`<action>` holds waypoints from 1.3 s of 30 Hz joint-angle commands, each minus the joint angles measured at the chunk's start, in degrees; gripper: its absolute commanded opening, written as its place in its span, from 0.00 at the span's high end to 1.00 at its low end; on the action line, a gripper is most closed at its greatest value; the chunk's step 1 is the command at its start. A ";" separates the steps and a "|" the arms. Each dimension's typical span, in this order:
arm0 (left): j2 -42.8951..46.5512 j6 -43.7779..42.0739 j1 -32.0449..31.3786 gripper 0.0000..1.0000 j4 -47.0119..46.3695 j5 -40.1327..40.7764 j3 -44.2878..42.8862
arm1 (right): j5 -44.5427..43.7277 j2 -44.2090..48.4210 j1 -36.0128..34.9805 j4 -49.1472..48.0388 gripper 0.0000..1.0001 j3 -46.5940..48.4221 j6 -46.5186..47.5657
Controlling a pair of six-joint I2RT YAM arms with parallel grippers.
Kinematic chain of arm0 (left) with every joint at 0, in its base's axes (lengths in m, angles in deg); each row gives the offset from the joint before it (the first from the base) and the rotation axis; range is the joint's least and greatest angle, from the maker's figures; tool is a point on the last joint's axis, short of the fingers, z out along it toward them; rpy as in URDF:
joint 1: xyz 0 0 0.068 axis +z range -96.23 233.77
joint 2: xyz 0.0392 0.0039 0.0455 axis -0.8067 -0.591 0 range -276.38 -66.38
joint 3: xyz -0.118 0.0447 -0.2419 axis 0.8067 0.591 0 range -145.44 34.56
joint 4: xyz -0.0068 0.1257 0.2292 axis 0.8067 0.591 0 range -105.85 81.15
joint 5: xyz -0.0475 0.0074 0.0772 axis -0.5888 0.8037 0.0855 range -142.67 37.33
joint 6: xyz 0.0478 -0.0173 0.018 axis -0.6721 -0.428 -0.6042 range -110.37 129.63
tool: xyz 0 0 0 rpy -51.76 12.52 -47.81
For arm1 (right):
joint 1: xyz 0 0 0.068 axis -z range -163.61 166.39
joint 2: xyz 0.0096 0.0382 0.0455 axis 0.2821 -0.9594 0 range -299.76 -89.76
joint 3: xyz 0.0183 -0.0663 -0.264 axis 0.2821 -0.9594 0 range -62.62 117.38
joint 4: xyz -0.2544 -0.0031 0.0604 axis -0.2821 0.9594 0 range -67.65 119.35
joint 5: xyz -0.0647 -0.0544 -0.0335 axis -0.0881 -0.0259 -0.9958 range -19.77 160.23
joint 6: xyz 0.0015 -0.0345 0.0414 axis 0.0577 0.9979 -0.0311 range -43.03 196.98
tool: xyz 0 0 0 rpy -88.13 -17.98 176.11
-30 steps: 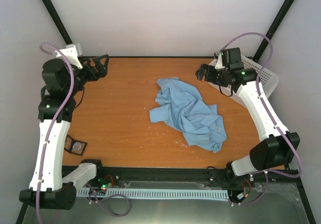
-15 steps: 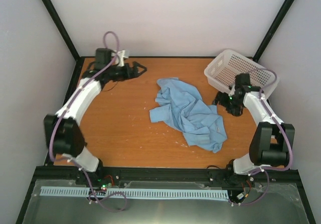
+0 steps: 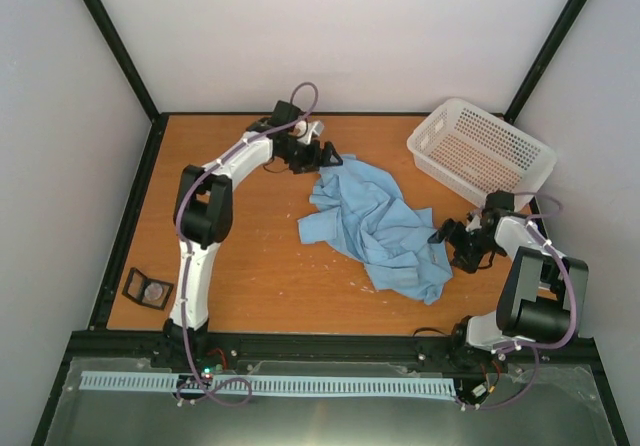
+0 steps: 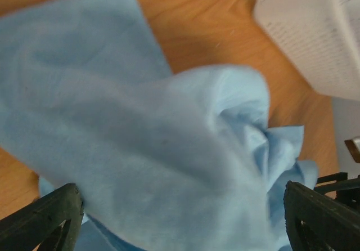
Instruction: Pin the brooch onto the clothing
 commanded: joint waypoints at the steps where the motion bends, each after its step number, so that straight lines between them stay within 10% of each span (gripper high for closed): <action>1: -2.29 0.72 -0.37 0.09 3.72 -5.25 -1.88 | 2.09 0.42 0.12 -1.86 0.15 -1.87 0.00; 6: -1.02 4.54 -0.37 0.43 -0.70 -10.47 0.09 | 0.64 -0.50 0.13 -1.23 0.20 -1.19 -0.07; 10: 1.79 6.25 0.35 0.97 -1.05 -10.35 -0.34 | 1.91 0.38 0.13 -0.32 0.20 -0.36 0.67; 23: 50.54 12.09 16.74 0.99 -8.18 -3.67 41.28 | 11.16 6.19 -5.29 -0.31 0.11 2.03 2.87; 28: 61.18 16.99 16.69 0.95 -9.65 -2.91 57.60 | 15.08 3.00 -10.02 -6.06 0.21 1.71 1.79; 32: 61.32 14.57 16.66 0.63 -4.39 2.36 56.51 | 15.56 -3.61 -14.64 -10.06 0.35 5.50 0.88; 39: 58.71 14.51 15.82 0.08 7.32 13.73 43.06 | 13.76 -14.35 -18.85 -8.00 0.30 18.31 3.27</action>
